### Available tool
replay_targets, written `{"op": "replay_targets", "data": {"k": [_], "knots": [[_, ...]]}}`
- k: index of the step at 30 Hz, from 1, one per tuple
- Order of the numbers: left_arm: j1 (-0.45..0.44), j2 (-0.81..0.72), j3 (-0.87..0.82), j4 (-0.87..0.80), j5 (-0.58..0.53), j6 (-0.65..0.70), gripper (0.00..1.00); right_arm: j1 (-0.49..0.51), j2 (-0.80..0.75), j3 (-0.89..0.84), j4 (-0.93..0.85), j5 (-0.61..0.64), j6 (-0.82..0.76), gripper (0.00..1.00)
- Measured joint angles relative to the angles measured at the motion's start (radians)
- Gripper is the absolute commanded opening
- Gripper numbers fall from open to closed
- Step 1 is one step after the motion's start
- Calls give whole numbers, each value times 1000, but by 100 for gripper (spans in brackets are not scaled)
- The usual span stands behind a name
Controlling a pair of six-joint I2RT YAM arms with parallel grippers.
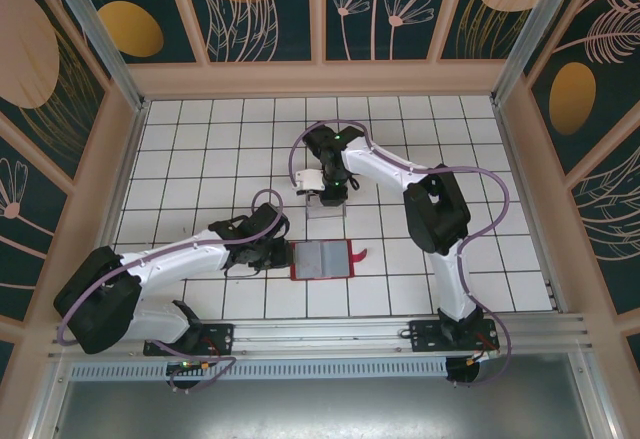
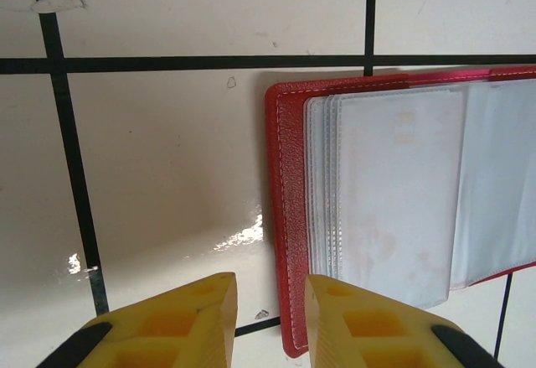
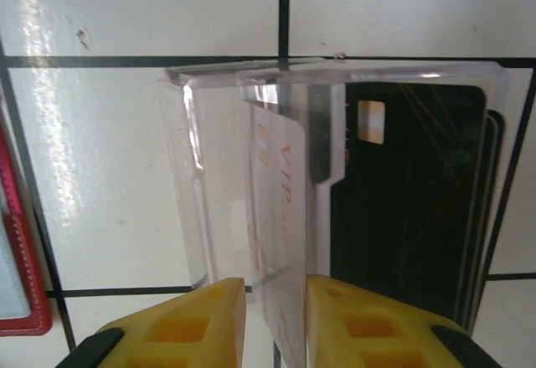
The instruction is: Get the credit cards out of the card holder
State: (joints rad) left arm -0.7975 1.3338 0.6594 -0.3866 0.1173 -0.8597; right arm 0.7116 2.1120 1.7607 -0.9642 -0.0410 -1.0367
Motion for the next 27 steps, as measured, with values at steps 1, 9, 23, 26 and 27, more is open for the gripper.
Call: {"op": "replay_targets", "data": {"k": [1,9,23,26,27], "knots": [[0,-1,0,0,-1,0,30,0,-2,-2,5,8,3,26],[2,-1,0,0,-16,-3,29,6,-90,-70,73,38,64,27],[49,18,8,14,-43,2,30,26,-334,-335,351,42,623,28],[63,19,19,22,-55,7,30,47,-435,-449,420,49,819,30],[68,21,24,25,-60,10,30,56,-465,-477,430,56,883,28]]}}
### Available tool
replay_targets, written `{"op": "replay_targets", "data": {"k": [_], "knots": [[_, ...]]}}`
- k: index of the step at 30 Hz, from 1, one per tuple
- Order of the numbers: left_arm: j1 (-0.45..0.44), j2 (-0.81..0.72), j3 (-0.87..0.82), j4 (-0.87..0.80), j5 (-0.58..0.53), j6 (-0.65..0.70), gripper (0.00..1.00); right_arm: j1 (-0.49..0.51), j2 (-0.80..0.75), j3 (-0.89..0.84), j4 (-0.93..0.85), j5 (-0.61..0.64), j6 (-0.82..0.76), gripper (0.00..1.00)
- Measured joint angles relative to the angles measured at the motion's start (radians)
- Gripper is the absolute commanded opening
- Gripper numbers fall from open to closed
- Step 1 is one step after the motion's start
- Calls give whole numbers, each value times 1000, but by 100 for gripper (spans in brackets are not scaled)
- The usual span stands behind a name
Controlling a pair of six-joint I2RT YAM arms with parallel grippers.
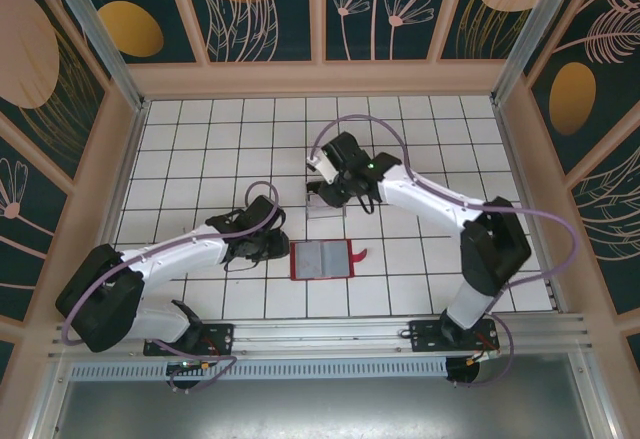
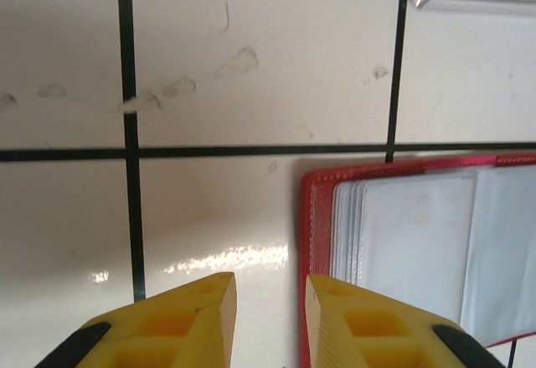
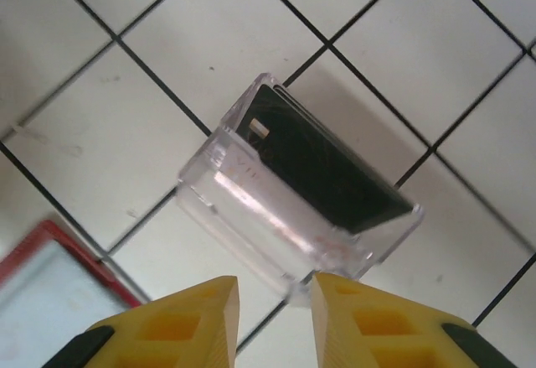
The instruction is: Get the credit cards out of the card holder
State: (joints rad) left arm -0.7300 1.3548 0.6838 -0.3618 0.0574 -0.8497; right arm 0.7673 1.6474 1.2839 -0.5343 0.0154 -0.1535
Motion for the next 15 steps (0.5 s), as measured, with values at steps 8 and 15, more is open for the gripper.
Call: {"op": "replay_targets", "data": {"k": [8,15], "knots": [[47,18,34,24,-18,31,30,60,-84,-30,-45,93,470,26],[144,19,34,58,21,62,30,125,-86,-26,-196,82,737,26]]}}
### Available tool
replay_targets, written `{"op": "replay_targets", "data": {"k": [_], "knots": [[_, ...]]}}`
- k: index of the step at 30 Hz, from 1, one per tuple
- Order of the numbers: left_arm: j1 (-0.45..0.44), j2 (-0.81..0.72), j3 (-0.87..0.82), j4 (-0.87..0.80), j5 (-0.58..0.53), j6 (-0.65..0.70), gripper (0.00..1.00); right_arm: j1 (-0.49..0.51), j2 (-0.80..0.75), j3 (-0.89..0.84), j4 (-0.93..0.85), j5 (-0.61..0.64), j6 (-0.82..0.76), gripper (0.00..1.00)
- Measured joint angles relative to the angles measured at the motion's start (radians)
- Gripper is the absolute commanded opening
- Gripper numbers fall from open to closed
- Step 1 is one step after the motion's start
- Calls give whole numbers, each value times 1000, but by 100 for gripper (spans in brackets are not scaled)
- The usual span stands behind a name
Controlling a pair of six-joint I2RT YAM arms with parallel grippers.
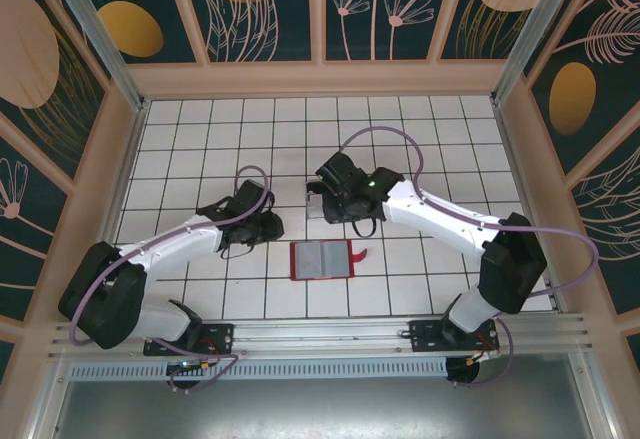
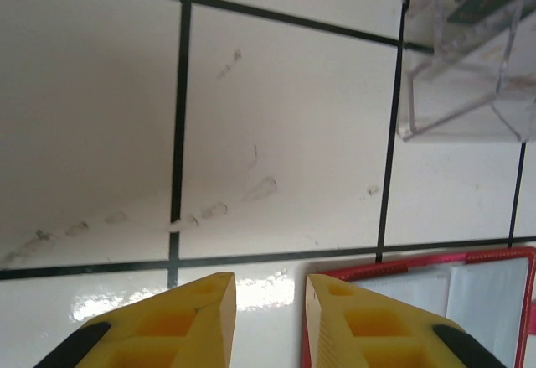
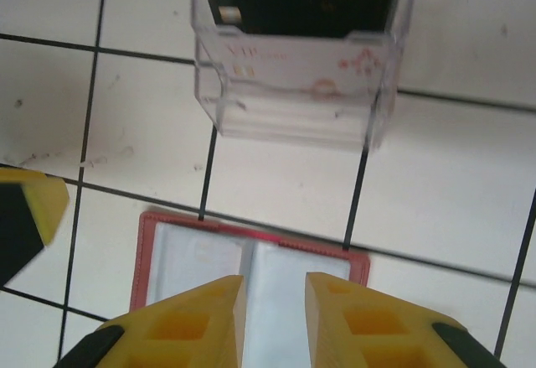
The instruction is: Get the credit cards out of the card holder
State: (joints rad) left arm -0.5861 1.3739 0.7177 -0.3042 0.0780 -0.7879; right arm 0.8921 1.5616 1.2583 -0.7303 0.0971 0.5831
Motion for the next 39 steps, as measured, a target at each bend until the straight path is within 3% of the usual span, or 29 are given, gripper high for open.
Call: {"op": "replay_targets", "data": {"k": [7,14,18,27,39], "knots": [[122,0,0,17,54,50,30,94,66,17,-57,-21,131,27],[253,0,0,20,107,108,30,159,213,88,-90,-38,172,27],[301,0,0,22,127,135,30,183,298,148,-99,-44,183,32],[313,0,0,24,154,160,29,218,432,243,-123,-62,182,37],[313,-14,-2,33,188,160,30,236,469,250,-161,-66,182,43]]}}
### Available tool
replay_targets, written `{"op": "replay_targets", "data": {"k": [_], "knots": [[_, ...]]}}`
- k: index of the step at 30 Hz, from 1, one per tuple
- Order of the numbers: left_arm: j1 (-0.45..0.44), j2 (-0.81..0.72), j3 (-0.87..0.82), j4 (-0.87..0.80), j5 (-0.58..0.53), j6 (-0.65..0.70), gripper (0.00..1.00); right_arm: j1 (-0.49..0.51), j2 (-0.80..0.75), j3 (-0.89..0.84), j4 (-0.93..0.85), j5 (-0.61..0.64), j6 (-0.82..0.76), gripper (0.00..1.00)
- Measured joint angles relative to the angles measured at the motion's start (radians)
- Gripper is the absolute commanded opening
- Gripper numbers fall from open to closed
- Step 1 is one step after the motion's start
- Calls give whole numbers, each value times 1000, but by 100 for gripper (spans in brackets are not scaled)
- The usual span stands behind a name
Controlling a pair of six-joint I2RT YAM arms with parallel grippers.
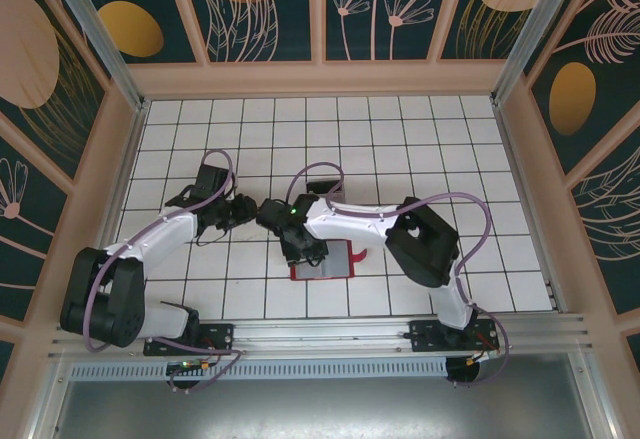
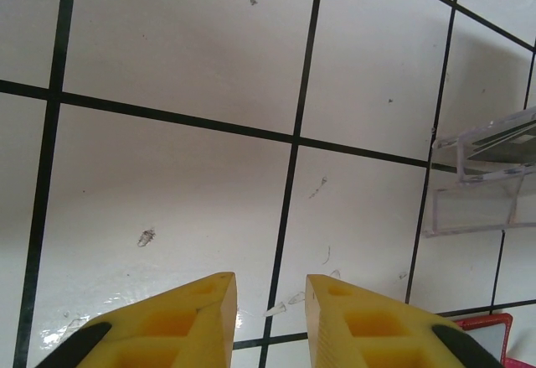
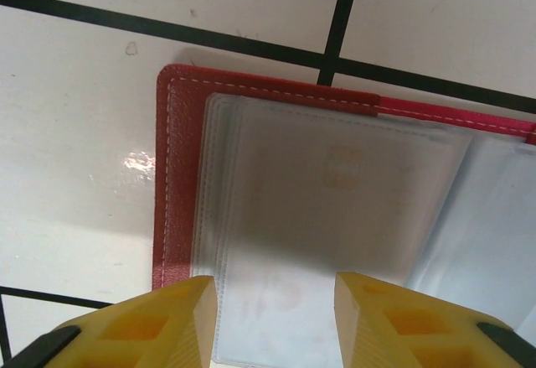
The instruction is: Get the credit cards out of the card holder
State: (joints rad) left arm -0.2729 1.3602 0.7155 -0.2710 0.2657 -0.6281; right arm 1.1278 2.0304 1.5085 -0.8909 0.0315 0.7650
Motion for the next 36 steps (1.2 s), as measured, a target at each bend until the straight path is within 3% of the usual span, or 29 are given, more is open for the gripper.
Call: {"op": "replay_targets", "data": {"k": [12,25,36], "knots": [[0,-3,0,3,1,0,30,0,24,-7,5,-4,0,45],[0,-5,-2,14,53,-5,30,6,19,-17,31,-6,0,24],[-16,-5,-38,51,158,-16,29,5,13,-17,14,6,-6,13]]}}
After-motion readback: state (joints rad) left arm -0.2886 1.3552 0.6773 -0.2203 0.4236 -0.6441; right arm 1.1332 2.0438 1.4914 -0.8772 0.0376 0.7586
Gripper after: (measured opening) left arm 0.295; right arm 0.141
